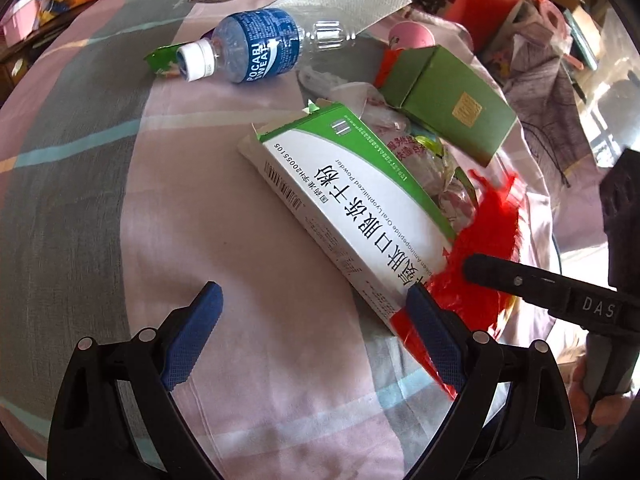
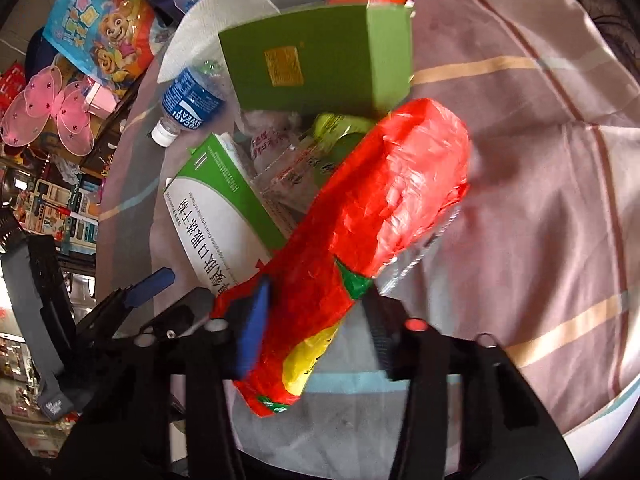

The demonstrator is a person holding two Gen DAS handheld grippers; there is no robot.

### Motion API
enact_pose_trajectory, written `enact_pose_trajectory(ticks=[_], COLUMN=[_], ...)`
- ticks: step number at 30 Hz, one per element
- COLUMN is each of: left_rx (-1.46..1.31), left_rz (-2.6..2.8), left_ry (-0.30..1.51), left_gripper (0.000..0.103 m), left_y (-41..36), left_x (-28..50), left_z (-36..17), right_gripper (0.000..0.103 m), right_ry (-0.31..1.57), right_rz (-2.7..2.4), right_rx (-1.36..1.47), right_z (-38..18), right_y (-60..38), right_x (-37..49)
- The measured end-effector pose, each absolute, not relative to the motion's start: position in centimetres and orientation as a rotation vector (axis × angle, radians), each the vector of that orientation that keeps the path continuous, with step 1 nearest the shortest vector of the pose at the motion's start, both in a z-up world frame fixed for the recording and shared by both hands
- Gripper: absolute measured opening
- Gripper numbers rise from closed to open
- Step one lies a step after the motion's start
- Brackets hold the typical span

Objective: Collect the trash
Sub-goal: 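Grasp the red snack bag with the right tool while the left tool grasps the medicine box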

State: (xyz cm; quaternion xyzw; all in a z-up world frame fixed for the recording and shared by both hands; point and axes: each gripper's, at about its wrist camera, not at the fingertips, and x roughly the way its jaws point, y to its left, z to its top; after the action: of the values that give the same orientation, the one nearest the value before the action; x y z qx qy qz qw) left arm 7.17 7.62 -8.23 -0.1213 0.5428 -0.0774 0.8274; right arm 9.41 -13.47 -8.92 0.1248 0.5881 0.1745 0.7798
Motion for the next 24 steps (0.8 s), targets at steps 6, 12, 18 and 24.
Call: enact_pose_trajectory(ticks=[6, 12, 18, 24], left_rx=[-0.242, -0.204, -0.134, -0.068], left_rz=[-0.142, -0.078, 0.008, 0.028], left_ry=[1.143, 1.15, 1.152, 1.127], left_gripper=[0.093, 0.093, 0.099, 0.099], left_y=[5.9, 2.3, -0.3, -1.3], left_x=[7.7, 9.9, 11.3, 11.3], left_z=[-7.2, -6.8, -7.4, -7.5], right_gripper=[0.017, 0.017, 0.017, 0.017], right_ry=[1.215, 1.153, 1.121, 1.126], right_rz=[0.323, 0.245, 0.215, 0.236], right_rx=[0.268, 0.285, 0.267, 0.267], right_z=[-8.3, -7.5, -7.5, -7.9], right_y=[-17.9, -21.8, -23.6, -23.6], right_x=[7.8, 7.0, 6.9, 6.9])
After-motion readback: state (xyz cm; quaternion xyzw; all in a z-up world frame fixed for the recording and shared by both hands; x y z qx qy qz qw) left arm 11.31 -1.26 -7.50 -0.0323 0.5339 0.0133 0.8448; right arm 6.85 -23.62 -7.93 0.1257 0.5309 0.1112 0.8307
